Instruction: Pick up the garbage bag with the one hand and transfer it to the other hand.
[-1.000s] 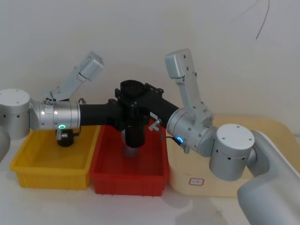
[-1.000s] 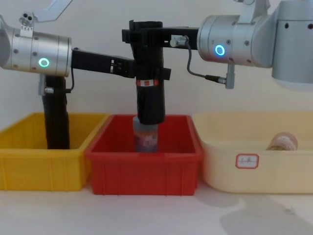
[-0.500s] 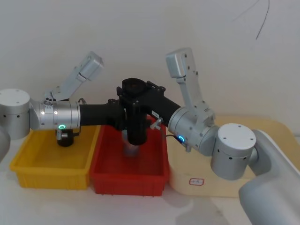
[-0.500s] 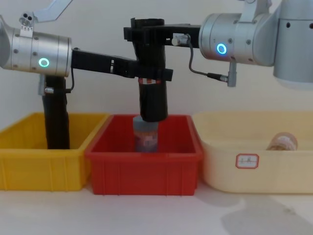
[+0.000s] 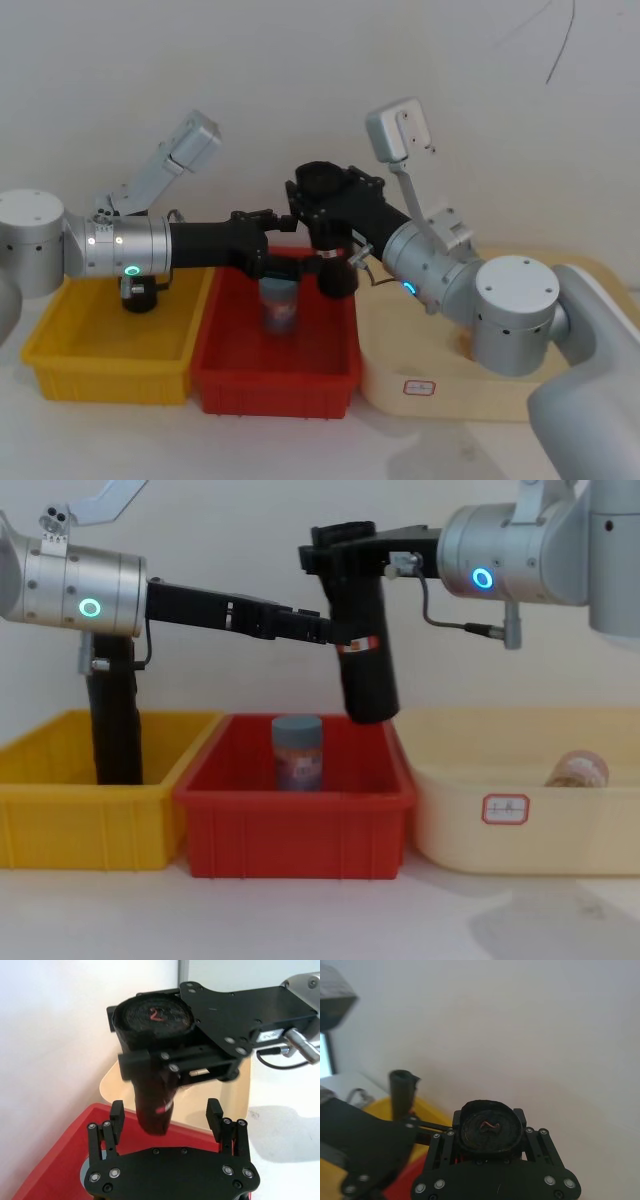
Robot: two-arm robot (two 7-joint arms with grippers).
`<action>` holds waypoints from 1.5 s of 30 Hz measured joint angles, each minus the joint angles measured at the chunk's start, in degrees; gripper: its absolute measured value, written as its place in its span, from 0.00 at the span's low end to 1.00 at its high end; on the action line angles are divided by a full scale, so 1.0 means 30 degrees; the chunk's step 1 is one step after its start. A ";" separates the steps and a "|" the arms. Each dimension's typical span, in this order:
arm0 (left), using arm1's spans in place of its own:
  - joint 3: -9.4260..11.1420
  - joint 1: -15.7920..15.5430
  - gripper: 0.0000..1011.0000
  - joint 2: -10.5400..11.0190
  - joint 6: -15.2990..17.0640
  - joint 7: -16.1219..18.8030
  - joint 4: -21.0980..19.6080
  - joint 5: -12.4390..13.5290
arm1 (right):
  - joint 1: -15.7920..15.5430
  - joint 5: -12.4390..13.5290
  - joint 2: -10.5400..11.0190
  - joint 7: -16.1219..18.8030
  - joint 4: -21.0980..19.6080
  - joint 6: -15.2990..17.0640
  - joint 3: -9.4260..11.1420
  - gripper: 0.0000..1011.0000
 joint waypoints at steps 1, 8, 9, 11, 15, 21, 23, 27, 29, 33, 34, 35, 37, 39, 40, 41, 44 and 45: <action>0.0001 0.0001 0.99 0.0001 0.0000 0.0000 -0.0001 0.0000 | 0.0009 -0.0112 0.0034 -0.0113 -0.0026 0.0074 0.0000 0.57; 0.0000 -0.0001 0.99 0.0000 0.0001 -0.0001 0.0000 0.0000 | 0.0014 -0.1175 0.0420 -0.1445 -0.0376 0.0890 0.0150 0.57; 0.0000 0.0000 0.99 0.0000 0.0000 -0.0001 0.0000 0.0000 | 0.0014 -0.1175 0.0420 -0.1445 -0.0376 0.0890 0.0150 0.57; 0.0001 0.0000 0.99 0.0000 0.0000 0.0000 0.0000 0.0001 | -0.0035 -0.1439 0.0532 -0.1823 -0.0501 0.1137 0.0249 0.57; 0.0000 0.0001 0.99 0.0000 0.0000 -0.0001 0.0000 0.0000 | -0.0176 -0.1953 0.0778 -0.2682 -0.0818 0.1703 0.0521 0.57; 0.0000 0.0000 0.99 0.0000 0.0001 -0.0002 0.0000 0.0000 | -0.0384 -0.2406 0.1054 -0.3605 -0.1227 0.2335 0.1001 0.57; 0.0000 0.0000 0.99 0.0001 0.0000 -0.0002 0.0000 0.0000 | -0.0478 -0.2561 0.1187 -0.3987 -0.1389 0.2627 0.1228 0.57; 0.0001 0.0000 0.99 0.0000 0.0000 -0.0001 0.0000 0.0000 | -0.0622 -0.2812 0.1408 -0.4544 -0.1669 0.3038 0.1642 0.67; 0.0000 -0.0001 0.99 0.0000 0.0000 -0.0002 0.0000 0.0000 | -0.0643 -0.2844 0.1441 -0.4620 -0.1708 0.3095 0.1701 0.73; 0.0001 0.0000 0.99 0.0000 0.0000 -0.0002 0.0000 0.0000 | -0.0738 -0.3011 0.1583 -0.4981 -0.1883 0.3389 0.1956 0.86; 0.0001 0.0000 0.99 0.0000 0.0000 -0.0002 0.0000 0.0000 | -0.0749 -0.3036 0.1600 -0.5030 -0.1906 0.3429 0.1987 0.87; 0.0001 -0.0001 0.99 0.0000 0.0000 -0.0002 0.0000 0.0000 | -0.0768 -0.3071 0.1635 -0.5117 -0.1947 0.3496 0.2050 0.91; 0.0000 0.0000 0.99 0.0000 0.0000 -0.0001 0.0000 0.0000 | -0.0788 -0.3105 0.1664 -0.5185 -0.1977 0.3548 0.2106 0.95; 0.0001 -0.0001 0.99 0.0000 0.0000 -0.0002 0.0000 0.0000 | -0.0818 -0.3153 0.1702 -0.5295 -0.2022 0.3619 0.2180 0.99; 0.0000 0.0000 0.99 0.0000 0.0000 -0.0001 0.0000 0.0000 | -0.0823 -0.3169 0.1715 -0.5322 -0.2035 0.3640 0.2203 0.99; 0.0001 0.0000 0.99 0.0000 0.0000 -0.0002 0.0000 0.0000 | -0.0838 -0.3194 0.1732 -0.5375 -0.2058 0.3684 0.2243 0.99; 0.0000 -0.0001 0.99 0.0000 0.0000 -0.0001 0.0000 0.0000 | -0.0857 -0.3218 0.1764 -0.5450 -0.2094 0.3738 0.2292 0.99; 0.0000 0.0000 0.99 0.0000 0.0000 -0.0002 -0.0001 0.0000 | -0.0869 -0.3236 0.1777 -0.5481 -0.2113 0.3771 0.2326 0.99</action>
